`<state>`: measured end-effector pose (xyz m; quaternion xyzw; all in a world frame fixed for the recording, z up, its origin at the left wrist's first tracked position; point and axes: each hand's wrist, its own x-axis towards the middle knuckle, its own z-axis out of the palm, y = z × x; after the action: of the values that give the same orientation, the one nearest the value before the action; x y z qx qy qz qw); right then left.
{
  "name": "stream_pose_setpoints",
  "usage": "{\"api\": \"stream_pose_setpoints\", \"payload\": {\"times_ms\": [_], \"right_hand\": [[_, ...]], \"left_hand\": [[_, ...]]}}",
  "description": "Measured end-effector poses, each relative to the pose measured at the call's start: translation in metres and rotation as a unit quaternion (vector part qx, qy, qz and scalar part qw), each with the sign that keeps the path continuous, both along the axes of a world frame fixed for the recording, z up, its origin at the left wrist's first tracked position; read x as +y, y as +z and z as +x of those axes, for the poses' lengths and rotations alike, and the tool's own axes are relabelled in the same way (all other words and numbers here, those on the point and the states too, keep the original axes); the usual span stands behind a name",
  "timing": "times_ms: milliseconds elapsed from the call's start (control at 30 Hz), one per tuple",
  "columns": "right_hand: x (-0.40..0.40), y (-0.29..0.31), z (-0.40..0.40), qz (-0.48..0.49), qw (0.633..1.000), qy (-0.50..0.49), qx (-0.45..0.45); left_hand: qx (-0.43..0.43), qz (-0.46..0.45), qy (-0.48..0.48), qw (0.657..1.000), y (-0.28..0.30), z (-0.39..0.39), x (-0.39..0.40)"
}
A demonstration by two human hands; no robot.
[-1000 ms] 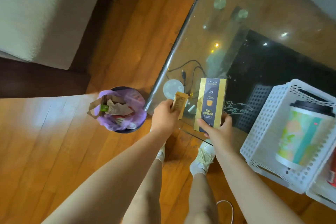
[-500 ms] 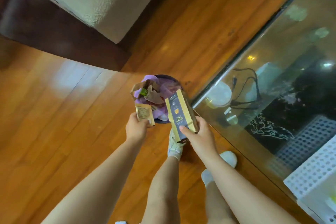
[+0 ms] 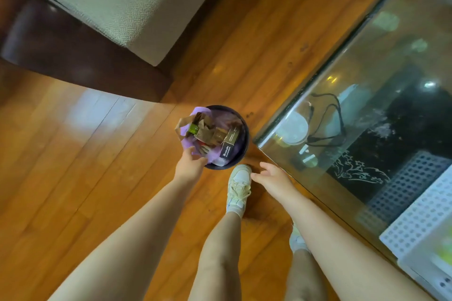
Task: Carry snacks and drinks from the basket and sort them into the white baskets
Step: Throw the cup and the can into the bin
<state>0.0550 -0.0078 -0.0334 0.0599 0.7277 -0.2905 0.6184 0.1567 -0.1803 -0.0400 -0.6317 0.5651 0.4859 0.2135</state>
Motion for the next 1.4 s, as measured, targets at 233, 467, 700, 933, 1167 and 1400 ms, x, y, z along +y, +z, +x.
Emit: {"api": "stream_pose_setpoints", "payload": {"times_ms": [233, 467, 700, 933, 1167, 1400], "right_hand": [[0.076, 0.046, -0.011, -0.031, 0.990, -0.126, 0.047], [0.189, 0.092, -0.023, -0.043, 0.960, -0.257, 0.104], [0.346, 0.124, -0.036, -0.015, 0.907, -0.384, 0.170], [0.475, 0.106, -0.062, 0.067, 0.867, -0.430, 0.245], [0.507, 0.053, -0.107, 0.189, 0.874, -0.286, 0.344], [0.508, 0.024, -0.123, 0.220, 0.897, -0.229, 0.309]], "left_hand": [[0.060, 0.044, -0.097, 0.992, 0.043, -0.020, 0.051], [0.123, 0.068, -0.194, 0.971, 0.073, -0.067, 0.149], [0.191, 0.102, -0.258, 0.942, 0.090, -0.131, 0.284], [0.244, 0.104, -0.339, 0.903, 0.101, -0.189, 0.413], [0.156, -0.042, -0.374, 0.913, 0.067, -0.231, 0.472], [0.130, -0.007, -0.329, 0.935, 0.039, -0.254, 0.482]]}}
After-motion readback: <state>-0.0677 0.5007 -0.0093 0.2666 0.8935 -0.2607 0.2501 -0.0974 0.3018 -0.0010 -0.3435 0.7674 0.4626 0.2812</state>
